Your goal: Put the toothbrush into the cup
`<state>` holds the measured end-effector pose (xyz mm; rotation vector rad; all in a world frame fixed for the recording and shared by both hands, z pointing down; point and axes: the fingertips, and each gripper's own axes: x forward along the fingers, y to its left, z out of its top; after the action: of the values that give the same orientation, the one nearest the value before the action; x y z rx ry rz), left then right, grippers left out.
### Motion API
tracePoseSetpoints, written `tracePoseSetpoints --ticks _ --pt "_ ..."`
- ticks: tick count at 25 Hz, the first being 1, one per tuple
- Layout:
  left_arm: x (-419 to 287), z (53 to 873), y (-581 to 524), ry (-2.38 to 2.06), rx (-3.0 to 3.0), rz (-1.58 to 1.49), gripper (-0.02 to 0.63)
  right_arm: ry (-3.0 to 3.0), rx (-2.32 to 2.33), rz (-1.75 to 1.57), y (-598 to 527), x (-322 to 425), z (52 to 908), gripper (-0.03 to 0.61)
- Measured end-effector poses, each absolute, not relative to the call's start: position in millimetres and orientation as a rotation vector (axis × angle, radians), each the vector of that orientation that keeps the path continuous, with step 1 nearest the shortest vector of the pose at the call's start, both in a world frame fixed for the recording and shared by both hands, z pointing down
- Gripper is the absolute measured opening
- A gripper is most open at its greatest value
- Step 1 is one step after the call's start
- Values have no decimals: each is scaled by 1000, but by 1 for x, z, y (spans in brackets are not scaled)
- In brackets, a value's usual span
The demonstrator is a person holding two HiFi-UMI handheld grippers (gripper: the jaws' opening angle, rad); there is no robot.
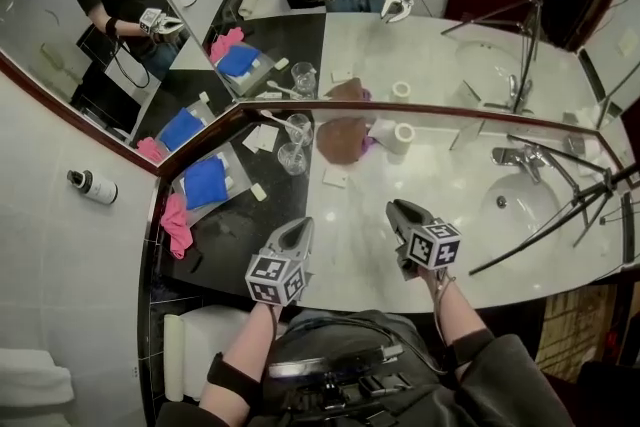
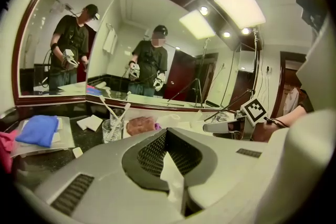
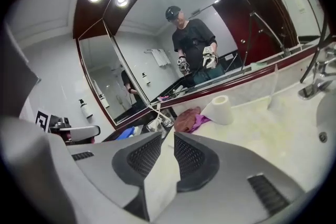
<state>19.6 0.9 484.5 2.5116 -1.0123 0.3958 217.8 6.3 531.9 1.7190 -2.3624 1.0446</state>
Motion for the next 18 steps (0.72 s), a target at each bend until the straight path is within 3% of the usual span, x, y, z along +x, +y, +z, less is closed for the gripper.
tracePoseSetpoints --ticks 7,18 --pt "-30 490 -29 -1080 2476 399 0 -2487 1645 1245 -70 140 528 181" --pt "-88 500 -83 -1132 2438 395 0 -2497 1689 1382 -202 69 564 179"
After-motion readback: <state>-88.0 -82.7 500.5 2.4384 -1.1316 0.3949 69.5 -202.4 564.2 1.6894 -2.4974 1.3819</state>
